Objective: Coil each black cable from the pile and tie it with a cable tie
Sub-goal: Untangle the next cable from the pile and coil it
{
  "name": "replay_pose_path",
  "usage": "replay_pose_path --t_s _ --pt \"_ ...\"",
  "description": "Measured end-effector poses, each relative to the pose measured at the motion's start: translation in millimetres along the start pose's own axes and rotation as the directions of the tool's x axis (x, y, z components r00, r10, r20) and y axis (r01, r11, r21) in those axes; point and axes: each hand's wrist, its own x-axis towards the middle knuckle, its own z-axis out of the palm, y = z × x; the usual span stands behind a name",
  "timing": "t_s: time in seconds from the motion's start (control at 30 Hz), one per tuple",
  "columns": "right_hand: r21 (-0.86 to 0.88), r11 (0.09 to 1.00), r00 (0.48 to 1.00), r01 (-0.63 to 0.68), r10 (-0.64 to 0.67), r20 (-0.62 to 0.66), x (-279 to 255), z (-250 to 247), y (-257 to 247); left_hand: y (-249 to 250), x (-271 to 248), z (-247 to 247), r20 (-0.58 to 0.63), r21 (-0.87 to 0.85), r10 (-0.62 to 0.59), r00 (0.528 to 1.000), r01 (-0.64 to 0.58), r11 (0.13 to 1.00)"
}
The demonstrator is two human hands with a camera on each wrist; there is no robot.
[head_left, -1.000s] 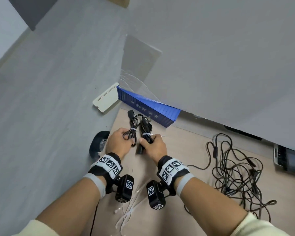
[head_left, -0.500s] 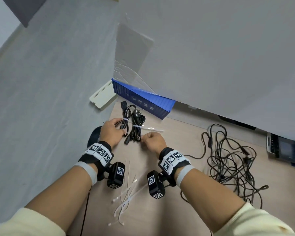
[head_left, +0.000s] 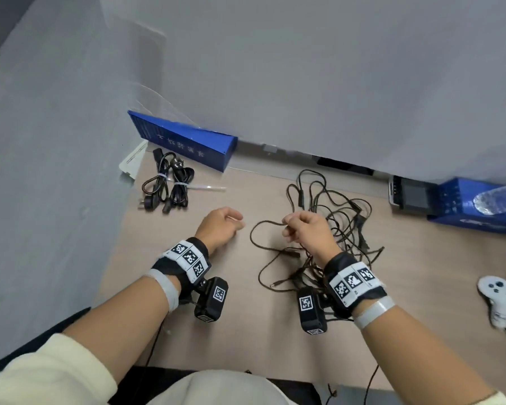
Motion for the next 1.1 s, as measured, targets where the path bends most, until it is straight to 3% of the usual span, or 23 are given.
replay_pose_path --t_s 0.13,0.23,0.33,0.47,0.67,0.83,1.0,1.1 --pt "-0.032 0.999 1.0 -0.021 0.021 0.005 -25 -56 27 7 -13 71 0.157 0.078 -0.039 0.987 0.027 0.997" --pt "-0.19 0.982 1.0 -0.007 0.011 0.022 -37 -90 49 14 -22 116 0.203 0.105 -0.096 0.974 0.076 0.992" --pt "-0.303 0.953 0.988 -0.012 0.059 0.144 -47 -119 72 14 -30 152 0.238 0.039 -0.11 0.965 0.104 0.994" --pt "-0.365 0.931 0.924 0.028 0.115 0.364 -53 -141 89 15 -40 177 0.245 -0.051 -0.036 0.969 0.05 0.997" --pt "-0.393 0.908 0.826 0.144 0.109 0.553 -56 -154 92 20 -58 184 0.162 -0.113 -0.046 0.986 0.065 0.992" --pt "-0.233 0.95 0.933 0.206 -0.119 0.338 -51 -164 80 36 -78 173 0.07 -0.129 0.111 0.991 -0.101 0.986" --pt "-0.223 0.934 0.95 0.279 -0.234 0.209 -53 -175 54 74 -91 151 0.107 -0.086 0.308 0.945 -0.3 0.95" --pt "-0.153 0.939 0.945 0.308 -0.284 0.16 -63 -177 41 100 -101 129 0.047 -0.199 0.366 0.929 -0.35 0.915"
